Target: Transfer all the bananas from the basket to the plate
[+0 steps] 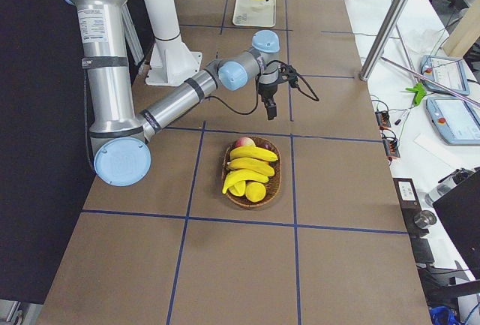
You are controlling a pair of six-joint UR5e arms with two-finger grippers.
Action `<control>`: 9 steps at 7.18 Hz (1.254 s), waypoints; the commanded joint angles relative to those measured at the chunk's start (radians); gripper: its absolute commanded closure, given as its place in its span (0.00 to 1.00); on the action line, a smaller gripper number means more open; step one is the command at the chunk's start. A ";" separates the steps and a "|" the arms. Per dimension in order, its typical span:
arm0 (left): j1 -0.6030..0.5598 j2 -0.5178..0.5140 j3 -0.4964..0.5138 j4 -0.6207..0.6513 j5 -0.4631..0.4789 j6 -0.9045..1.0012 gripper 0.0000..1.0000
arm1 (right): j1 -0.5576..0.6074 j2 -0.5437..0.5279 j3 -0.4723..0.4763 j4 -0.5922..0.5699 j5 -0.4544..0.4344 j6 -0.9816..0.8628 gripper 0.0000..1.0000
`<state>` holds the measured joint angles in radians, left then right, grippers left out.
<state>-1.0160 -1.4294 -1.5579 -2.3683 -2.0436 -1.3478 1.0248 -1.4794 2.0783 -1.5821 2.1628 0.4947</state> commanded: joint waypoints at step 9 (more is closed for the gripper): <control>-0.296 -0.046 0.016 -0.026 -0.388 0.280 0.00 | 0.003 -0.324 -0.010 0.271 -0.055 -0.047 0.02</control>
<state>-1.3086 -1.4718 -1.5285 -2.3947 -2.4269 -1.0630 1.0279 -1.7063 2.0834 -1.4538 2.1094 0.4572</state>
